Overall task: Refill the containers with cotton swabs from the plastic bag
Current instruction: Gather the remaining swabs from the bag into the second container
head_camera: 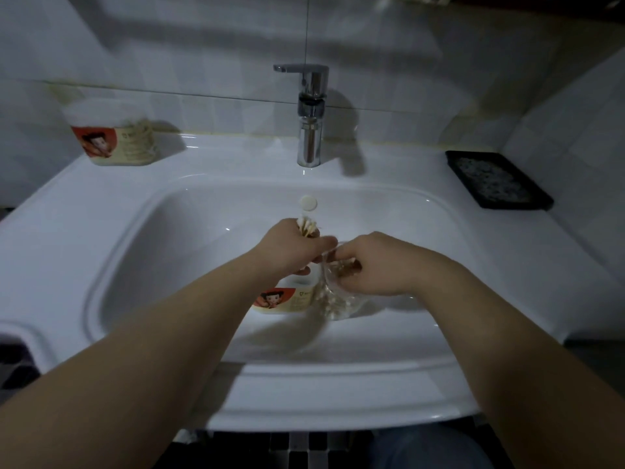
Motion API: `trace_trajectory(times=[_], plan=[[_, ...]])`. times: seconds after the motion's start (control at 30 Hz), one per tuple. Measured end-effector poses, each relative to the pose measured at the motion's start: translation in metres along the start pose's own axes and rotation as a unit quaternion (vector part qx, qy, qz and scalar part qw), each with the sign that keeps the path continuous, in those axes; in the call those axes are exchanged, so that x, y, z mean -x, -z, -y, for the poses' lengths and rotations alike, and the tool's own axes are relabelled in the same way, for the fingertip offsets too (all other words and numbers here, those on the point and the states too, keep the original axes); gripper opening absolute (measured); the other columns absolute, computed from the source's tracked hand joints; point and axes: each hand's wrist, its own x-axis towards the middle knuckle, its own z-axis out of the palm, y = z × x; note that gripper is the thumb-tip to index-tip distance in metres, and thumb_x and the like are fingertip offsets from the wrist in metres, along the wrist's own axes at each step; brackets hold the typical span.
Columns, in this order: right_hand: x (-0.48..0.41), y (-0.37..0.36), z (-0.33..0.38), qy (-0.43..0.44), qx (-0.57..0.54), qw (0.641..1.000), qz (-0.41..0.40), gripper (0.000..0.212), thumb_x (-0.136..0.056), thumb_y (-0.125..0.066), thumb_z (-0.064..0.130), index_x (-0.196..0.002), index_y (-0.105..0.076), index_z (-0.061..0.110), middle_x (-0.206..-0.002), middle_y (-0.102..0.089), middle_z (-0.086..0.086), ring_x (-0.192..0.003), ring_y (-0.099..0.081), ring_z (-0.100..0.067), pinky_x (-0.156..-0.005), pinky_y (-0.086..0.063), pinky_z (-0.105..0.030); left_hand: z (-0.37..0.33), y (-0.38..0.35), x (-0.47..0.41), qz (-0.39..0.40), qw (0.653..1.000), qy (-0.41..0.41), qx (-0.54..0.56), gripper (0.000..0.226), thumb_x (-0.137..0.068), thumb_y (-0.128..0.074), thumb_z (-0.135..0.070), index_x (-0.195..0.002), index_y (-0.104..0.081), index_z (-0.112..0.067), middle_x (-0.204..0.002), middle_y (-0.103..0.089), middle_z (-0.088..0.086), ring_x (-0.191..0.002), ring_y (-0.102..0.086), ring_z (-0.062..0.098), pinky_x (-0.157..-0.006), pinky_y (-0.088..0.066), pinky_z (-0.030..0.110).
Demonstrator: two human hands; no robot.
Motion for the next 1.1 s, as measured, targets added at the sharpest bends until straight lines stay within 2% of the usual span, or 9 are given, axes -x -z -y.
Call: trace_trajectory(times=[0.07,0.13,0.23,0.37,0.5,0.67,0.83,1.0,1.1], plan=[[-0.003,-0.004,0.000,0.013,0.042,0.999,0.029,0.012,-0.092,-0.060,0.027,-0.099,-0.069,0.023,-0.093,-0.066,0.006,-0.082,-0.058,-0.016,-0.065,-0.045,-0.026,0.000,0.000,0.000,0.016,1.000,0.007,-0.005,0.014,-0.080,-0.078,-0.008,-0.087,-0.067,-0.002,-0.081,-0.067,0.009,-0.076,-0.065,0.015,-0.064,-0.059,0.026],[-0.006,-0.009,0.000,0.025,0.048,0.998,0.019,0.004,-0.092,-0.061,0.025,-0.091,-0.060,0.028,-0.090,-0.063,0.006,-0.081,-0.059,-0.019,-0.068,-0.049,-0.031,-0.001,0.002,0.000,0.026,1.000,0.010,-0.001,0.024,-0.078,-0.077,0.000,-0.100,-0.070,0.006,-0.088,-0.070,0.010,-0.077,-0.064,0.017,-0.066,-0.060,0.026],[-0.011,-0.013,-0.001,0.028,0.032,0.999,-0.001,0.020,-0.086,-0.068,0.025,-0.091,-0.052,0.036,-0.092,-0.062,0.009,-0.082,-0.058,-0.017,-0.071,-0.049,-0.032,-0.002,0.003,0.000,0.039,0.999,-0.001,-0.031,0.026,-0.077,-0.074,0.005,-0.103,-0.068,0.009,-0.100,-0.072,0.024,-0.077,-0.067,0.022,-0.073,-0.064,0.035],[-0.015,-0.015,0.005,0.018,0.095,0.995,0.033,0.017,-0.079,-0.071,0.023,-0.094,-0.065,0.022,-0.088,-0.063,0.005,-0.080,-0.059,-0.016,-0.062,-0.044,-0.029,0.000,0.001,0.002,0.049,0.997,0.003,-0.057,0.016,-0.081,-0.068,0.008,-0.097,-0.066,0.010,-0.086,-0.064,0.017,-0.071,-0.065,0.021,-0.069,-0.064,0.032],[-0.017,-0.015,0.007,0.011,0.135,0.990,0.023,0.010,-0.085,-0.061,0.016,-0.087,-0.069,0.022,-0.082,-0.064,0.001,-0.075,-0.061,-0.021,-0.059,-0.043,-0.029,0.001,0.001,0.000,0.033,0.998,0.009,-0.062,0.018,-0.081,-0.068,0.008,-0.099,-0.066,0.010,-0.089,-0.064,0.016,-0.076,-0.066,0.026,-0.079,-0.064,0.044],[-0.012,-0.011,0.008,0.008,0.138,0.990,-0.003,0.021,-0.090,-0.055,0.031,-0.077,-0.066,0.020,-0.075,-0.060,0.000,-0.067,-0.059,-0.021,-0.057,-0.047,-0.033,0.001,0.001,-0.001,0.023,0.998,0.001,-0.057,0.024,-0.080,-0.067,0.007,-0.104,-0.065,0.013,-0.096,-0.067,0.027,-0.078,-0.067,0.027,-0.081,-0.063,0.048],[-0.013,-0.014,0.008,0.010,0.127,0.992,0.020,0.029,-0.092,-0.059,0.035,-0.065,-0.057,0.024,-0.072,-0.059,0.001,-0.066,-0.057,-0.020,-0.058,-0.045,-0.032,0.002,0.000,0.000,0.038,0.998,0.003,-0.053,0.022,-0.082,-0.067,0.007,-0.104,-0.065,0.011,-0.092,-0.064,0.016,-0.076,-0.065,0.023,-0.070,-0.064,0.032],[-0.014,-0.014,0.004,0.005,0.135,0.991,-0.013,0.021,-0.091,-0.056,0.031,-0.075,-0.058,0.019,-0.076,-0.060,-0.001,-0.068,-0.059,-0.023,-0.062,-0.051,-0.037,0.002,0.000,-0.001,0.041,0.999,-0.004,-0.032,0.011,-0.083,-0.067,0.006,-0.093,-0.065,0.003,-0.088,-0.061,0.014,-0.073,-0.063,0.021,-0.069,-0.063,0.031],[-0.015,-0.013,0.003,0.022,0.121,0.992,0.010,0.017,-0.093,-0.054,0.027,-0.077,-0.056,0.023,-0.087,-0.061,0.001,-0.075,-0.058,-0.022,-0.066,-0.049,-0.036,0.003,0.000,-0.001,0.040,0.999,-0.004,-0.036,0.008,-0.082,-0.066,0.006,-0.088,-0.064,0.001,-0.087,-0.062,0.014,-0.073,-0.064,0.020,-0.069,-0.063,0.031]])
